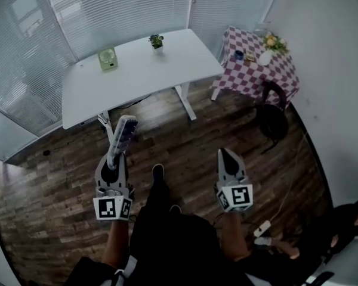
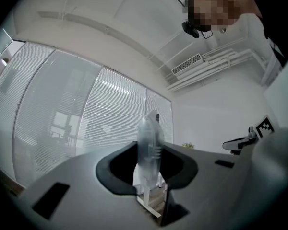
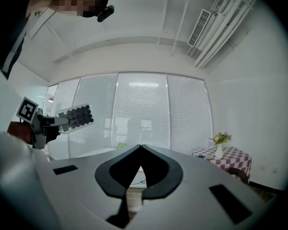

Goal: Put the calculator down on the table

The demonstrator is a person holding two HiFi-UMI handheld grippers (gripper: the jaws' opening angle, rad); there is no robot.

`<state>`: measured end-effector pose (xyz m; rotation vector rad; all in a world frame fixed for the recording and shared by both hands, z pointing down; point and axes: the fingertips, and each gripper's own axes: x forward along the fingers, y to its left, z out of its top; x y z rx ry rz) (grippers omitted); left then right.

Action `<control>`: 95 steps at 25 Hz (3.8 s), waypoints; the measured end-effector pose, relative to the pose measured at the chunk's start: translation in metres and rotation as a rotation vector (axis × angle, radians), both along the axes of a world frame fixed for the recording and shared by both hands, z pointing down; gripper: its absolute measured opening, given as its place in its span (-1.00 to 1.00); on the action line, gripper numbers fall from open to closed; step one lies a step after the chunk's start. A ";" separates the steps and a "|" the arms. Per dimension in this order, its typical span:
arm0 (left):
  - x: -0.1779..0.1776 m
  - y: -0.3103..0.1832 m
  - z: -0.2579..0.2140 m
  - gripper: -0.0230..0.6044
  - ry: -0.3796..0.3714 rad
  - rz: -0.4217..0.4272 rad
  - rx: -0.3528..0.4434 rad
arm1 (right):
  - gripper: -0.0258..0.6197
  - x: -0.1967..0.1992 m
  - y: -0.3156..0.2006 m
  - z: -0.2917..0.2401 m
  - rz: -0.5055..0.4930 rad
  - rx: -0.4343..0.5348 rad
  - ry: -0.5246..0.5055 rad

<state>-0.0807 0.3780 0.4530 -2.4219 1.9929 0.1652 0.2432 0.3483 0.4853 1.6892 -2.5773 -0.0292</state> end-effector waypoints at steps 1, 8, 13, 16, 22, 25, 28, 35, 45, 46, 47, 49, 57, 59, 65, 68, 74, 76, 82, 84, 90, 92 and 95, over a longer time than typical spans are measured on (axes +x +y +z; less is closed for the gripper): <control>-0.001 -0.002 0.002 -0.60 -0.002 0.000 0.006 | -0.90 0.000 -0.001 0.002 0.003 0.009 0.002; 0.000 -0.062 0.007 -0.60 0.007 0.015 0.010 | -0.91 0.002 -0.052 0.001 0.019 0.019 0.006; 0.003 -0.098 0.011 -0.60 0.012 0.026 -0.004 | -0.90 0.002 -0.084 0.004 0.022 0.004 0.017; 0.002 -0.118 0.015 -0.60 0.012 0.027 -0.015 | -0.90 -0.001 -0.104 0.008 0.018 -0.006 0.018; -0.010 -0.151 0.013 -0.60 0.020 0.015 -0.035 | -0.90 -0.014 -0.144 0.007 0.006 -0.021 0.010; -0.022 -0.171 0.010 -0.60 0.024 0.017 -0.040 | -0.90 -0.027 -0.168 0.006 0.006 -0.025 0.001; -0.033 -0.194 0.011 -0.60 0.040 0.010 -0.048 | -0.90 -0.039 -0.191 0.005 -0.001 -0.028 0.005; -0.061 -0.254 0.006 -0.60 0.037 0.027 -0.051 | -0.90 -0.070 -0.249 -0.003 0.009 -0.027 0.000; -0.080 -0.325 0.007 -0.60 0.040 0.072 -0.051 | -0.90 -0.100 -0.303 -0.012 0.009 -0.005 -0.016; -0.079 -0.329 0.008 -0.60 0.038 0.076 -0.053 | -0.90 -0.099 -0.307 -0.011 0.013 -0.006 -0.018; -0.078 -0.333 0.008 -0.60 0.035 0.081 -0.054 | -0.90 -0.099 -0.311 -0.012 0.018 -0.006 -0.019; -0.077 -0.340 0.009 -0.60 0.028 0.089 -0.055 | -0.90 -0.098 -0.317 -0.012 0.020 -0.008 -0.023; -0.072 -0.372 0.013 -0.60 0.020 0.082 -0.061 | -0.90 -0.093 -0.356 -0.008 0.013 0.006 -0.003; -0.069 -0.382 0.014 -0.60 0.015 0.075 -0.060 | -0.90 -0.089 -0.369 -0.008 0.003 0.014 0.002; -0.054 -0.426 0.011 -0.60 0.009 0.053 -0.061 | -0.90 -0.077 -0.421 -0.004 -0.045 0.006 0.008; -0.045 -0.451 0.007 -0.60 0.006 0.034 -0.053 | -0.90 -0.074 -0.452 -0.006 -0.075 0.000 -0.002; -0.031 -0.494 -0.004 -0.60 0.007 -0.005 -0.037 | -0.90 -0.066 -0.510 -0.010 -0.146 0.009 0.007; -0.027 -0.506 -0.005 -0.60 0.006 -0.017 -0.034 | -0.90 -0.069 -0.525 -0.013 -0.172 0.007 -0.025; -0.018 -0.538 -0.007 -0.60 -0.001 -0.050 -0.025 | -0.90 -0.068 -0.569 -0.011 -0.228 0.013 -0.022; -0.017 -0.546 -0.007 -0.60 0.008 -0.065 -0.030 | -0.90 -0.065 -0.579 -0.011 -0.243 0.014 -0.018; -0.028 -0.579 -0.020 -0.60 -0.001 -0.059 -0.034 | -0.90 -0.076 -0.615 -0.022 -0.249 0.018 0.013; -0.032 -0.585 -0.020 -0.60 0.001 -0.055 -0.033 | -0.90 -0.082 -0.619 -0.018 -0.245 0.005 0.007; -0.029 -0.582 -0.019 -0.60 -0.012 -0.050 -0.023 | -0.90 -0.082 -0.616 -0.018 -0.240 0.003 -0.037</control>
